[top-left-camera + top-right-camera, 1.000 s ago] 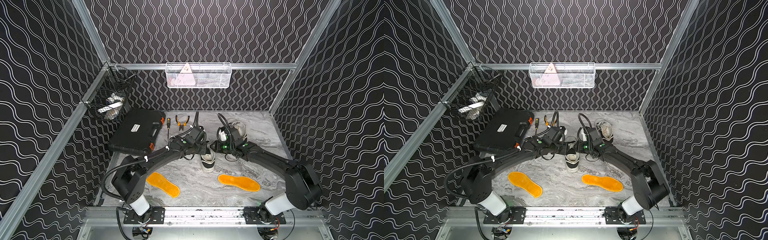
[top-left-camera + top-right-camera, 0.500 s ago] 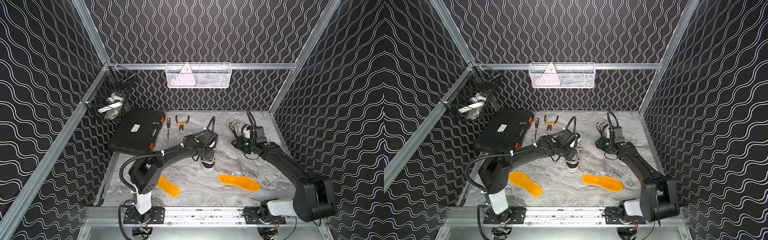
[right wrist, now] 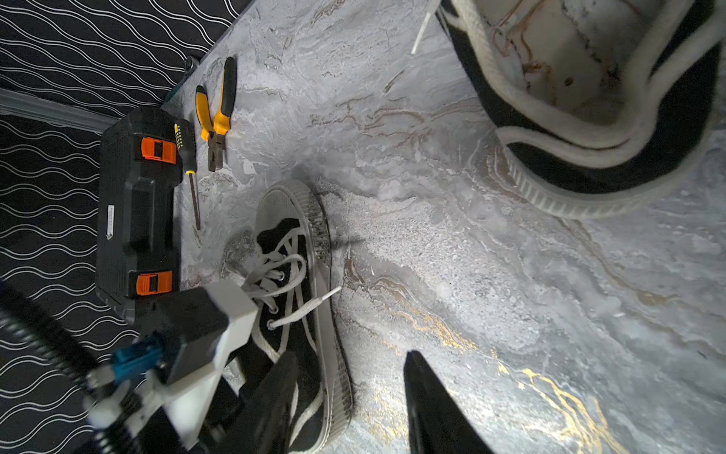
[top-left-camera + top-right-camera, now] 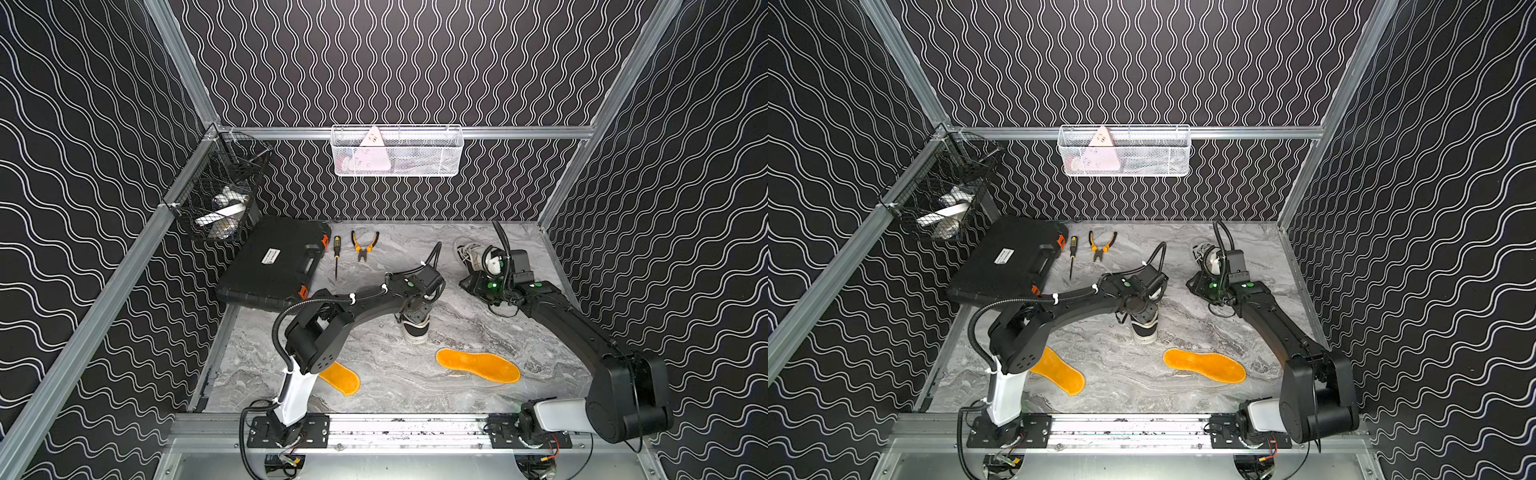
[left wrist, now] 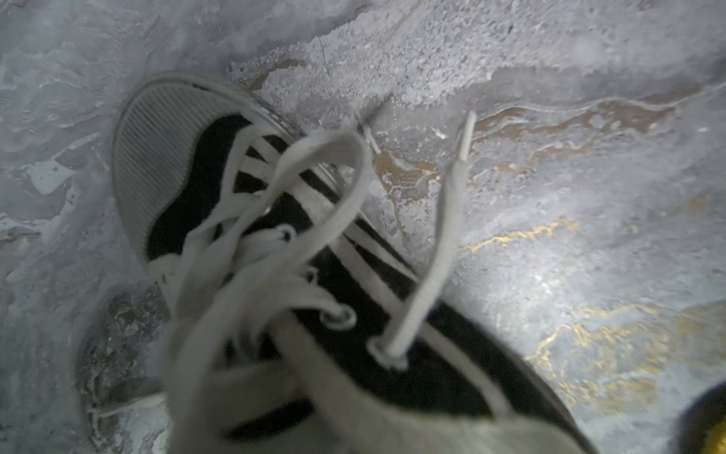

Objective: Insert the insole into the shoe
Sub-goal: Adjust the shoe at the center of the board.

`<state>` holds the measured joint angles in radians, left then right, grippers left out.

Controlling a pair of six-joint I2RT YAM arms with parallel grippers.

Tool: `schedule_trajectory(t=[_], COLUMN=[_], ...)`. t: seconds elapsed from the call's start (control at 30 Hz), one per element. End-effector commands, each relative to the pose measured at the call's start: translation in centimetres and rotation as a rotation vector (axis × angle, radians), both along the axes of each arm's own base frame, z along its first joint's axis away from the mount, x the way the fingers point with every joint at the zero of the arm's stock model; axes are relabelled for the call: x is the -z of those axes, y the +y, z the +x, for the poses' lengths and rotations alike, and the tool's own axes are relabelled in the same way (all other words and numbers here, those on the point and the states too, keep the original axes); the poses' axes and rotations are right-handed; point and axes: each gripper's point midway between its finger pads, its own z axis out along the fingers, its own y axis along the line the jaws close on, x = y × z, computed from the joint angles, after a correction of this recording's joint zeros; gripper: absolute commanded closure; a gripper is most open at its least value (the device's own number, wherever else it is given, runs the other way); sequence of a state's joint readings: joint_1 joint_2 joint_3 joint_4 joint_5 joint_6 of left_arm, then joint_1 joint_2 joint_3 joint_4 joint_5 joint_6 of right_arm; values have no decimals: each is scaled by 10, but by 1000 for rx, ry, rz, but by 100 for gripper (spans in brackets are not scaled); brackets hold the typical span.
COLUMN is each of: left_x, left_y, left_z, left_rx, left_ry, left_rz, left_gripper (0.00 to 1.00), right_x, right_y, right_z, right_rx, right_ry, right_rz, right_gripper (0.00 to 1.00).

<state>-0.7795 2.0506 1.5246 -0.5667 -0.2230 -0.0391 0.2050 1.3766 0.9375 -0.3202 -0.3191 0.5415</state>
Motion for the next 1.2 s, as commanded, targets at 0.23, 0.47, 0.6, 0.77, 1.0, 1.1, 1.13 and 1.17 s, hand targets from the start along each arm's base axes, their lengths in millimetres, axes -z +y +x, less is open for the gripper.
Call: schedule_trajectory(t=[0.23,0.47,0.6,0.77,1.0,1.1,1.13,1.17], left_x=[-55,-69,-75,-82,-87,-82,-78,-72], left_y=[-3,4,9,14,44,63,69,75], left_z=[-1,-9,-9,-11,2,14,17,20], left_rx=[47,44,26,10,-95,-143,-159,-172], left_ry=[-39,41,95,155,238,277,298,334], left_rz=[-43,-99,-170,-272,-451,-531,-552,-586], left_gripper=[96,100,100,100,100,100,100,100], right_x=[17,43,53,68,87,88,90,94], right_y=[17,70,94,105,92,86,83,80], right_z=[-26,-64,-71,-65,-36,-27,-24,-22], right_rx=[-62,-161,-190,-218,-158,-145,-140,-141], right_ry=[59,110,108,109,88,80,83,89], right_rz=[-11,-8,-25,-104,-254,-259,-263,-271], right_gripper=[49,44,43,43,72,77,79,80])
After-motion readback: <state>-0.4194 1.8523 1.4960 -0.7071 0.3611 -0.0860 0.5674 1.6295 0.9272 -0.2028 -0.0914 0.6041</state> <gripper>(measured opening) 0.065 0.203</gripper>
